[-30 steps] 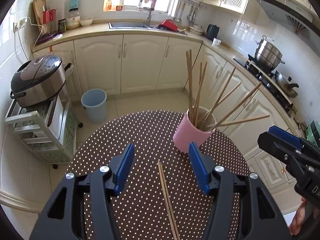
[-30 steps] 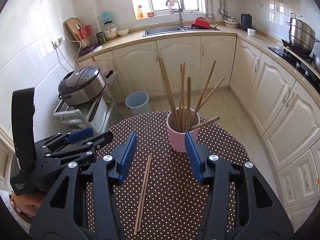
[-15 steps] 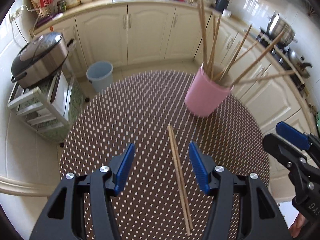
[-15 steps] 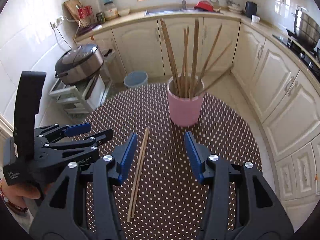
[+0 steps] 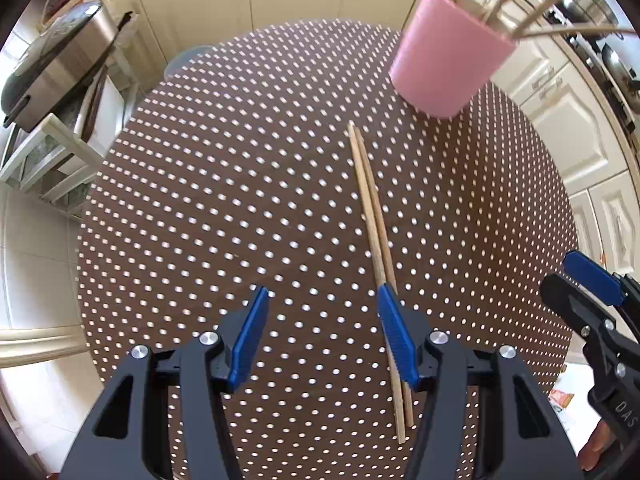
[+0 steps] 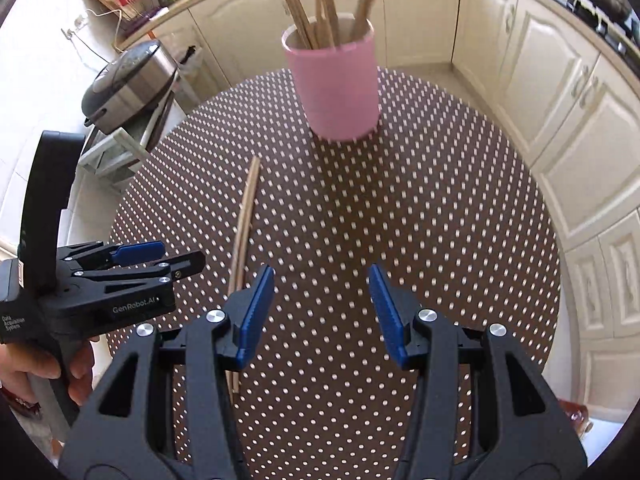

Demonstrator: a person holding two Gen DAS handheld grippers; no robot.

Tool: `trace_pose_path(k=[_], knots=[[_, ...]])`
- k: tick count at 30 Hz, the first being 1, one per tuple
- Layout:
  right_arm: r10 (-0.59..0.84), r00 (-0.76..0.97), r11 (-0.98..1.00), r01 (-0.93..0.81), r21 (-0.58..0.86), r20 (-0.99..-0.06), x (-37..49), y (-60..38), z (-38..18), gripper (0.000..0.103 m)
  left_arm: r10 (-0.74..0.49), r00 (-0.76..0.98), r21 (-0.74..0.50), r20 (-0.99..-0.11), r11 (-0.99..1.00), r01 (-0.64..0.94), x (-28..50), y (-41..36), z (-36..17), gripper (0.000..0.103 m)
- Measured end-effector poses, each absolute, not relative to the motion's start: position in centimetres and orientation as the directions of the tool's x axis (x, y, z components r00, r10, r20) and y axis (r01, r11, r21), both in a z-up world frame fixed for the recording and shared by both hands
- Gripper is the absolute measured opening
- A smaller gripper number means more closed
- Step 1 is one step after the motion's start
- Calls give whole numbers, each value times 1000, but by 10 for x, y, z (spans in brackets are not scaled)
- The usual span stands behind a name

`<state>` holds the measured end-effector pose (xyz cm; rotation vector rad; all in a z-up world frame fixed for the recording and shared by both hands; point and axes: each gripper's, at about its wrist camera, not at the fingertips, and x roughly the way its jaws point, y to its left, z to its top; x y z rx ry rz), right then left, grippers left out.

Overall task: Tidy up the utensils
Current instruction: 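Move both open tools back over the remaining chopsticks on the table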

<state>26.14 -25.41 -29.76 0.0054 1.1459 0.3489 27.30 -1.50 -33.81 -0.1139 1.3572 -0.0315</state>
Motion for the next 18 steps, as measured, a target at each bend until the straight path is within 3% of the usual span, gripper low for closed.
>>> trace_pose_path(k=[18], knots=[[282,324,949,-234,212,-903,267,-267,-309,51,-58,145,-61,-988,998,-21,282,-56,-373,60]])
